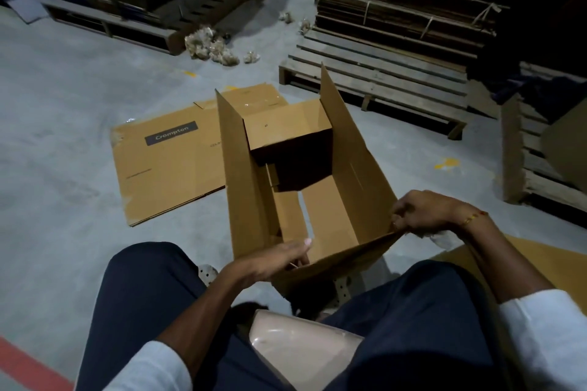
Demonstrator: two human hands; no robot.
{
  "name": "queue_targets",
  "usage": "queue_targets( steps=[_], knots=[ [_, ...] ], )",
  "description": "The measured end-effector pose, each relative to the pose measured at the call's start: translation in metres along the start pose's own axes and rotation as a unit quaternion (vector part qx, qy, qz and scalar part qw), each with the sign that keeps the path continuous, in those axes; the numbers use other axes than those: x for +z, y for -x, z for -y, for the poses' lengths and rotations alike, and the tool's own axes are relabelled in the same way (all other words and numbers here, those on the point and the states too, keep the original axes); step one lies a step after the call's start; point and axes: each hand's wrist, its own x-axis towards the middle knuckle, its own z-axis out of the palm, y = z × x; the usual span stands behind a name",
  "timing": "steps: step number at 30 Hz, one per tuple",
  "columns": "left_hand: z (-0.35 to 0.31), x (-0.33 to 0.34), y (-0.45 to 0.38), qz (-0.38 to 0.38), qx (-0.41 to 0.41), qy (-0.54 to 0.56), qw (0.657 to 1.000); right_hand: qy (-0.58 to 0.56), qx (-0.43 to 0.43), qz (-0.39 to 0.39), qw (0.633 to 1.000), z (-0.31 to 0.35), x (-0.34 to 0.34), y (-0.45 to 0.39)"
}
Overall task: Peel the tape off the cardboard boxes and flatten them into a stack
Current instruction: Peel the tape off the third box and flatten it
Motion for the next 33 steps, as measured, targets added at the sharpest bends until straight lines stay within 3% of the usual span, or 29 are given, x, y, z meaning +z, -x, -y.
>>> queue_targets(
  steps=[2,4,8,10,13,17,20,23,26,29,33],
  knots=[
    [0.007,-0.003,-0.004,-0.003,-0.02,-0.005,1.0,-0.131,-0.009,-0.011,0.991,-0.008,0.006,-0.001],
    [0.012,0.001,-0.003,0.007,-0.017,-0.064,0.998,-0.206,0.0,-0.078,0.975,-0.014,0.018,-0.003],
    [0.015,0.021,-0.004,0.056,-0.046,-0.208,0.975,-0.056,0.057,-0.287,0.955,-0.023,0.05,-0.002],
    [0.013,0.027,-0.007,0.032,-0.033,-0.249,0.967,0.034,0.071,-0.322,0.943,-0.023,0.062,-0.001],
    [0.01,0.025,-0.012,0.01,-0.027,-0.268,0.963,0.124,0.064,-0.326,0.935,-0.015,0.07,-0.001],
    [0.01,0.021,-0.016,0.008,-0.035,-0.249,0.968,0.111,0.051,-0.326,0.938,-0.007,0.061,-0.005],
    [0.007,0.02,-0.017,-0.085,-0.07,-0.213,0.971,0.098,0.056,-0.308,0.945,-0.004,0.056,-0.008],
    [-0.003,0.012,-0.013,-0.199,-0.116,-0.338,0.913,0.07,0.092,-0.315,0.942,-0.008,0.047,-0.008],
    [-0.004,-0.007,-0.01,-0.179,-0.145,-0.463,0.856,0.07,0.136,-0.288,0.945,-0.011,0.031,-0.014],
    [0.0,-0.015,-0.01,-0.145,-0.181,-0.496,0.837,0.043,0.125,-0.229,0.964,-0.014,0.015,-0.03],
    [0.002,-0.014,-0.018,-0.182,-0.132,-0.516,0.827,-0.013,0.092,-0.127,0.988,-0.016,0.008,-0.057]
  ],
)
